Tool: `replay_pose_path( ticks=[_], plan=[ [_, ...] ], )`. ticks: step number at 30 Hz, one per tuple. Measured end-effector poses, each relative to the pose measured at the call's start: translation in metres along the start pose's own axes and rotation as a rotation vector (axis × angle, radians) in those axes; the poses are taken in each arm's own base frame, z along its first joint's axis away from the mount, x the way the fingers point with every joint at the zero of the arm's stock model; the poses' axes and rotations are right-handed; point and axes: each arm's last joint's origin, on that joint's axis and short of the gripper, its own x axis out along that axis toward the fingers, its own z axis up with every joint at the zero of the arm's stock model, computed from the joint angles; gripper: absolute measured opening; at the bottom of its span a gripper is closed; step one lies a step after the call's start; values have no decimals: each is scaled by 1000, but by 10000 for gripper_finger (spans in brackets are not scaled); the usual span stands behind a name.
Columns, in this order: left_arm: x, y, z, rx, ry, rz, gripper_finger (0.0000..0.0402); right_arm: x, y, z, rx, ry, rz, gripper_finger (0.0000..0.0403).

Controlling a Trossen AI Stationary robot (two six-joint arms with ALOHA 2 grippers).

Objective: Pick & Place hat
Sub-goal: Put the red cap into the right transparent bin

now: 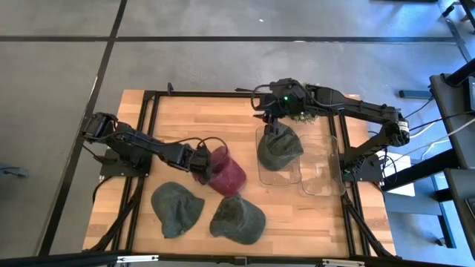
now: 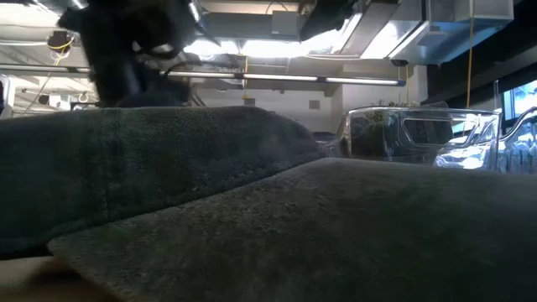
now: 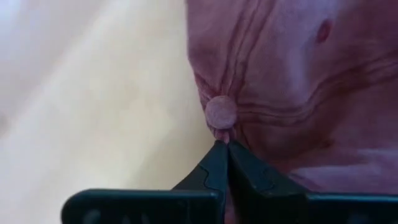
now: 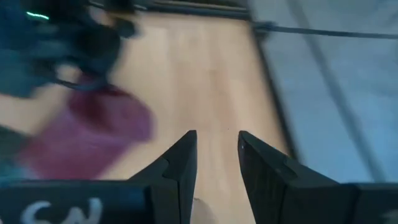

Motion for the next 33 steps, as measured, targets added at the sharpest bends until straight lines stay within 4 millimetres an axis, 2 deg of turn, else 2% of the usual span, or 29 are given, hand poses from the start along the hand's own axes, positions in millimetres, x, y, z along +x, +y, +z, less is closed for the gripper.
replay_pose_path(
  ticks=[3,6,13,17,20,25,29,33],
  plan=[
    [-9,-3,19,95,-72,17,3,0,-2,0,32,-35,171,118],
    [-20,-5,39,194,-167,56,3,-1,-5,-1,43,-53,251,118],
    [-44,-1,89,387,-341,140,3,2,-12,1,-32,-86,192,118],
    [-57,-2,111,422,-426,91,3,23,-10,1,-41,-74,215,118],
    [-64,-3,117,457,-450,86,3,47,-7,-5,-27,-9,236,118],
    [-66,-5,117,485,-454,91,3,80,-4,-16,53,84,284,118],
    [-67,-8,115,517,-456,95,3,97,0,-21,34,97,372,118],
    [-67,-9,114,524,-458,95,3,108,1,-25,58,122,381,118]
  ],
)
